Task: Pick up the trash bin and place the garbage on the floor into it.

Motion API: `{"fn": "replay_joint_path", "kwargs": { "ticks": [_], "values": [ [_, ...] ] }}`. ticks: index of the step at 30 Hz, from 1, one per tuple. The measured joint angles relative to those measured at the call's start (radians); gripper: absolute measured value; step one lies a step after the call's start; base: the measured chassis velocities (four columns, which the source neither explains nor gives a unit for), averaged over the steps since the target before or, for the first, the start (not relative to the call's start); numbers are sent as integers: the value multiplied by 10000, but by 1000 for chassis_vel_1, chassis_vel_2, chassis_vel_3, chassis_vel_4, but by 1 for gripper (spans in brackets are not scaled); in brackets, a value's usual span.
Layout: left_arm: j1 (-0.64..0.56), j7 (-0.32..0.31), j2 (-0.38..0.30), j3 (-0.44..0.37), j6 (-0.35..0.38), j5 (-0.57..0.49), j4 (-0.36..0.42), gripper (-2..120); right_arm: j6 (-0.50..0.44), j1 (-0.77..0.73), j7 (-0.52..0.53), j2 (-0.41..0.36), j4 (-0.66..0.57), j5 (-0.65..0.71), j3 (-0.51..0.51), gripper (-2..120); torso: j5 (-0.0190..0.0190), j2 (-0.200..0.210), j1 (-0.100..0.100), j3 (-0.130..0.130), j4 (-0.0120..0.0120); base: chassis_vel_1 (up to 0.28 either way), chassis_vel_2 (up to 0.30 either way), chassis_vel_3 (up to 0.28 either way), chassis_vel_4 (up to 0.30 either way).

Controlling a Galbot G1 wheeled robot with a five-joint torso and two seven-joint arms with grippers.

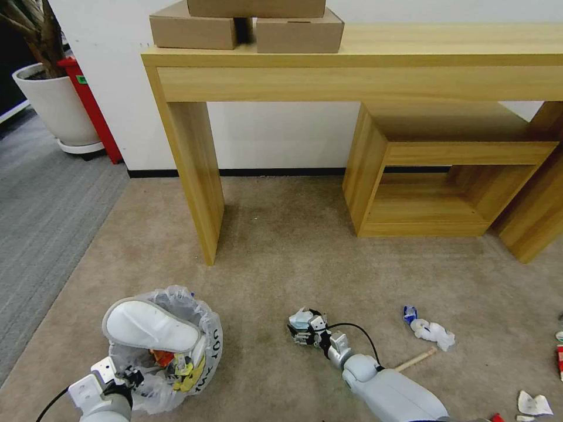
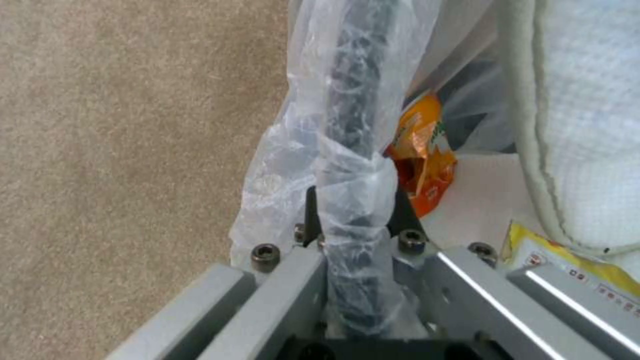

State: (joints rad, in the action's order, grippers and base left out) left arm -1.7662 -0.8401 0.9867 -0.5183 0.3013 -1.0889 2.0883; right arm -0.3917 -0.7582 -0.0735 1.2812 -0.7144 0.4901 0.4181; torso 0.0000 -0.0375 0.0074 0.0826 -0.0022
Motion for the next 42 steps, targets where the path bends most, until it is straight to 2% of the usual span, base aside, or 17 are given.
{"fn": "replay_joint_path", "kwargs": {
  "ticks": [3,6,7,10,12,15,16,18,20,23,24,28,29,31,36,42],
  "values": [
    [1,24,6,0,-14,11,-48,0,50,35,276,85,117,7,-13,100,1,-1,0,0,0,0,0,0,0],
    [2,58,12,0,-45,41,-64,0,151,38,664,161,192,117,-21,89,1,0,0,0,1,0,0,0,0],
    [2,58,12,0,-45,41,-64,0,151,38,664,161,192,117,-21,89,1,0,0,0,1,0,0,0,0],
    [0,78,-23,0,-75,55,-65,0,165,-13,733,141,87,177,-21,76,0,1,0,1,-1,0,0,0,0],
    [2,82,-41,0,-82,55,-65,0,165,-16,733,127,45,180,-27,72,-1,1,0,1,-1,0,0,0,0],
    [49,87,-73,1,-107,54,-66,0,116,-9,724,75,-45,216,-45,55,-3,2,0,2,-1,0,0,0,0],
    [49,87,-73,1,-107,54,-66,0,116,-9,724,75,-45,216,-45,55,-3,2,0,2,-1,0,0,0,0],
    [72,87,-82,1,-116,53,-66,0,112,-4,732,3,-169,261,-43,45,-4,2,0,2,-1,0,0,0,0],
    [76,87,-92,1,-119,53,-66,0,116,-5,738,-41,-255,285,-37,42,-4,2,0,2,-1,0,0,0,0],
    [75,102,-110,-13,-141,52,-67,0,141,-5,769,-139,-486,377,-21,28,-5,2,0,2,-2,0,0,0,0],
    [75,102,-110,-13,-141,52,-67,0,141,-5,769,-139,-486,377,-21,28,-5,2,0,2,-2,0,0,0,0],
    [8,123,-106,-76,-184,67,-68,0,159,17,825,-183,-565,398,-19,9,-8,2,1,2,-4,0,0,0,0],
    [8,123,-106,-76,-184,67,-68,0,159,17,825,-183,-565,398,-19,9,-8,2,1,2,-4,0,0,0,0],
    [-22,127,-103,-93,-193,102,-68,0,150,3,824,-214,-648,404,-35,1,-9,3,1,1,-5,0,0,0,0],
    [-48,128,-99,-108,-217,145,-69,0,110,-46,875,-288,-912,414,-80,0,-5,3,1,1,-4,0,0,0,0],
    [77,66,-218,-115,-221,-46,-56,0,-296,-120,807,-739,-2090,443,-496,0,-1,4,1,3,-1,0,0,0,0]
  ]
}}
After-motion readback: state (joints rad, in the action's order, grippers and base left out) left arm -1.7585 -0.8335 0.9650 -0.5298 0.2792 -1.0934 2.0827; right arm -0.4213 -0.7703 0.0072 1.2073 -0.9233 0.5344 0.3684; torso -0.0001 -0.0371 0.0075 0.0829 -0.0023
